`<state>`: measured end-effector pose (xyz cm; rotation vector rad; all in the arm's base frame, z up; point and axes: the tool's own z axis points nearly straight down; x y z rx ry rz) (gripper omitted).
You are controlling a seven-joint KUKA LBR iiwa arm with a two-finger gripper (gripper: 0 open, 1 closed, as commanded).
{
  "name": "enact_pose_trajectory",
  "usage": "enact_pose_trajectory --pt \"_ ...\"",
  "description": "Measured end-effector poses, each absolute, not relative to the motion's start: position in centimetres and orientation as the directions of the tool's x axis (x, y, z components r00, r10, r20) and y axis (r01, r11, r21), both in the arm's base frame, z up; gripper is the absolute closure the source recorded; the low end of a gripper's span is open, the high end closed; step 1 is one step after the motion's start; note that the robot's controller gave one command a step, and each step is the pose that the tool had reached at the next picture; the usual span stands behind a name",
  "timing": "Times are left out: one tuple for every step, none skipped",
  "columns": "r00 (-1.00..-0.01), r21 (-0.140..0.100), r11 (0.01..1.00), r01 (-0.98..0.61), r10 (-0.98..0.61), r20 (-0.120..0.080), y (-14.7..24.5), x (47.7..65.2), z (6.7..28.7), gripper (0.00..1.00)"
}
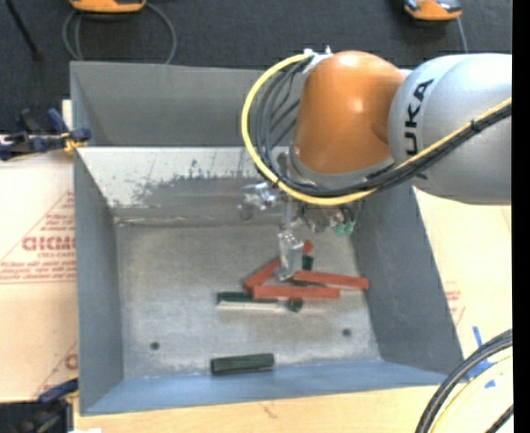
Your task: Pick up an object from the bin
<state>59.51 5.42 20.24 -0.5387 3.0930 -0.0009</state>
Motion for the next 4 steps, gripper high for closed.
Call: enact_pose_trajectory --pt "-0.905 0.003 0.905 -0.426 -0.426 0.004 2.6 56.6 6.6 0.00" --pt "-0.906 0.000 0.906 -0.424 -0.424 -0.005 2.7 56.9 7.1 1.00" --pt "-0.883 -0.003 0.883 -0.469 -0.469 -0.005 2.6 55.5 12.4 1.00" --pt "-0.881 -0.006 0.881 -0.474 -0.474 -0.011 3.1 56.8 24.5 1.00"
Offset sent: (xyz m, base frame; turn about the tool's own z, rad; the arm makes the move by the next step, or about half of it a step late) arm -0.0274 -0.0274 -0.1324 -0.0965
